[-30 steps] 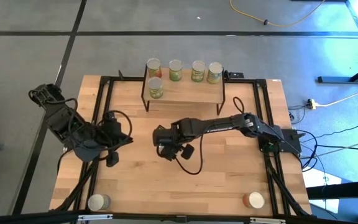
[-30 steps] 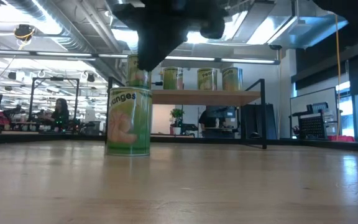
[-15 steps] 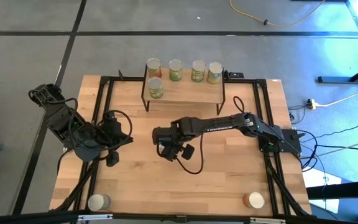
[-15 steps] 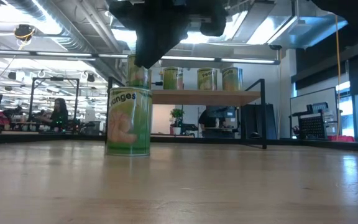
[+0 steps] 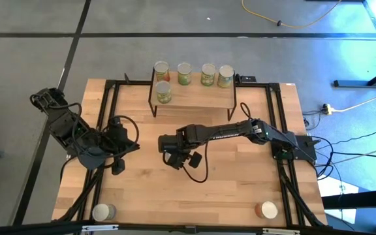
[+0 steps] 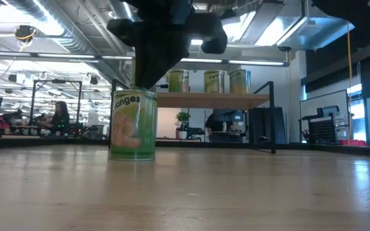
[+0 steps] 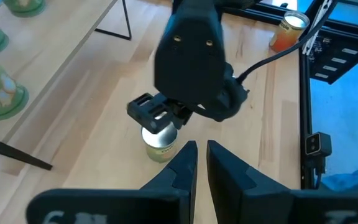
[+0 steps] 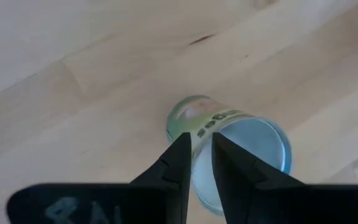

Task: Pick and place cans onto a shelf
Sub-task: Put the canned oranges on the shelf

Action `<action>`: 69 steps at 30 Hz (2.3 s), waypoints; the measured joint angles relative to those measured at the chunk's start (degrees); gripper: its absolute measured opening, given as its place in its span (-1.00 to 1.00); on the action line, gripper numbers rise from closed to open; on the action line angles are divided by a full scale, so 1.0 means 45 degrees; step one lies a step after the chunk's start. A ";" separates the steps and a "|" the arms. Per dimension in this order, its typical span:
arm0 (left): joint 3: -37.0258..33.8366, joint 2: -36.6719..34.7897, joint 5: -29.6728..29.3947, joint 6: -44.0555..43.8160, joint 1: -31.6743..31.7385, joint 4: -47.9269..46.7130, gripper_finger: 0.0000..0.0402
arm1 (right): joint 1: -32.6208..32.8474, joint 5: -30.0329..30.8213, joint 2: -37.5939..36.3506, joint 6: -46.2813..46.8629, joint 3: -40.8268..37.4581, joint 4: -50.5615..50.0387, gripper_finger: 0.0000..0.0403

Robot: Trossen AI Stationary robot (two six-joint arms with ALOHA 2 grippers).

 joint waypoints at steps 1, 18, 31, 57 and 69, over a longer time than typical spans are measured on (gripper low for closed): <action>0.0000 0.0000 0.0053 0.0000 0.0003 0.0000 -0.86 | -0.0043 0.0000 0.0000 0.0000 0.0000 0.0005 -0.67; 0.0000 0.0000 0.0177 0.0010 0.0005 -0.0005 -0.86 | -0.0407 -0.0147 0.0083 0.1360 0.0015 -0.0331 -0.67; 0.0000 0.0000 0.0177 0.0010 0.0005 -0.0019 -0.86 | -0.0408 -0.0347 0.0093 0.1282 0.0104 -0.0388 -0.67; 0.0000 0.0004 0.0181 0.0010 0.0005 -0.0024 -0.86 | -0.0505 -0.0347 0.0026 0.1195 -0.0763 0.0642 -0.67; 0.0000 0.0005 0.0509 0.0013 0.0005 -0.0024 -0.86 | -0.0617 -0.0367 0.0030 0.1200 -0.0831 0.0945 -0.97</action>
